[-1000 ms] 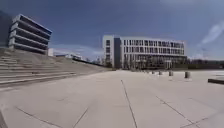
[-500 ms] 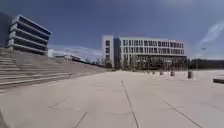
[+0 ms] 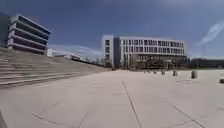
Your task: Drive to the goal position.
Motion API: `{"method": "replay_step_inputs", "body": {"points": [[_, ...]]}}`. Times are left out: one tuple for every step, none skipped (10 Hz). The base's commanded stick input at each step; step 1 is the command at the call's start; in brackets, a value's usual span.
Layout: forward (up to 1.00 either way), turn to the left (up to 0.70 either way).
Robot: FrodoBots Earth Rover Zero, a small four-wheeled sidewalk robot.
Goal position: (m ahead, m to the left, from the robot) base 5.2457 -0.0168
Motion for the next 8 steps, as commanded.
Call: {"method": "replay_step_inputs", "body": {"points": [[0.70,0.00],[0.70,0.01],[0.70,0.00],[0.70,-0.01],[0.70,-0.01],[0.70,-0.01],[0.70,-0.01],[0.70,-0.01]]}}
